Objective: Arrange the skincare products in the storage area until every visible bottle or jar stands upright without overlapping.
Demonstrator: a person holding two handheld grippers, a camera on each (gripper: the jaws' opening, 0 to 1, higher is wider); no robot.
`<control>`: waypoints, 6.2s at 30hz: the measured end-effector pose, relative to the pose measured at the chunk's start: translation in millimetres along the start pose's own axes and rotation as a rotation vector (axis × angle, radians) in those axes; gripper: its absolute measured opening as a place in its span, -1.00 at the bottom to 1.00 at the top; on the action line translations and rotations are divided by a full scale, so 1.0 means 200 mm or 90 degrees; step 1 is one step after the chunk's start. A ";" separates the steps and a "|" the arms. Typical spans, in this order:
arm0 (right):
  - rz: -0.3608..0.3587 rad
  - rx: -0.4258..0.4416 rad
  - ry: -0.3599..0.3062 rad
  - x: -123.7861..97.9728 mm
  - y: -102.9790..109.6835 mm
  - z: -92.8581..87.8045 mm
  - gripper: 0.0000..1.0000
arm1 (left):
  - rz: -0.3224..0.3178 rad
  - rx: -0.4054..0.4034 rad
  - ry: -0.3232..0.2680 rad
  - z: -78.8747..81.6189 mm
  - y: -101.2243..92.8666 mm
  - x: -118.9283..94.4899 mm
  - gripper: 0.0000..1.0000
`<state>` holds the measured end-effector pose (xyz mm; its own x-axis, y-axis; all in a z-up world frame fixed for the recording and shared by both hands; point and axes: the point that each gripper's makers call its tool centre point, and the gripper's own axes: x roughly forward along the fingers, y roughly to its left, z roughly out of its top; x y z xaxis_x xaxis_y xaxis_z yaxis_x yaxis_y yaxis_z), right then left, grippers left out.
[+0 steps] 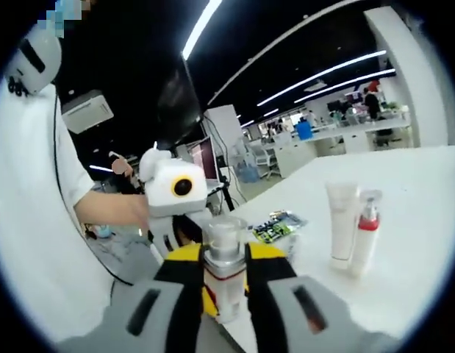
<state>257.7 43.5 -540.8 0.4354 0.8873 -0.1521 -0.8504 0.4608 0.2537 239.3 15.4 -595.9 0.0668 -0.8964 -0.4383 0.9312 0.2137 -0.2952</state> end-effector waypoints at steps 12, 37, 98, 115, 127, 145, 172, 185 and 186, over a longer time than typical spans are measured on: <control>-0.033 -0.102 0.090 0.07 -0.08 -0.14 -0.58 | 0.059 0.076 0.087 -0.12 0.14 0.08 -0.65; -0.068 -0.109 0.173 0.12 -0.22 -0.44 -0.58 | 0.066 0.089 0.165 -0.37 0.29 0.22 -0.65; -0.211 -0.032 0.163 -0.10 -0.52 -0.48 -0.11 | 0.051 0.135 0.156 -0.26 0.64 0.43 -0.65; -0.230 -0.020 0.168 -0.13 -0.53 -0.50 0.00 | 0.054 0.157 0.155 -0.15 0.77 0.52 -0.65; -0.230 -0.016 0.169 -0.13 -0.53 -0.51 0.00 | 0.060 0.159 0.152 -0.11 0.80 0.56 -0.65; -0.232 -0.012 0.169 -0.13 -0.53 -0.51 0.02 | 0.063 0.159 0.162 -0.12 0.81 0.56 -0.65; -0.238 -0.026 0.168 -0.13 -0.53 -0.48 0.17 | 0.089 0.136 0.195 -0.19 0.78 0.42 -0.46; -0.230 -0.036 0.163 -0.12 -0.48 -0.44 0.31 | 0.105 0.100 0.208 -0.24 0.69 0.29 -0.13; -0.228 -0.037 0.164 -0.11 -0.48 -0.44 0.33 | 0.109 0.094 0.209 -0.25 0.68 0.27 -0.11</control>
<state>302.6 -22.3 -646.2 0.6244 0.6348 -0.4551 -0.6774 0.7302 0.0891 351.2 15.7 -702.8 0.1301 -0.6752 -0.7260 0.9597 0.2697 -0.0789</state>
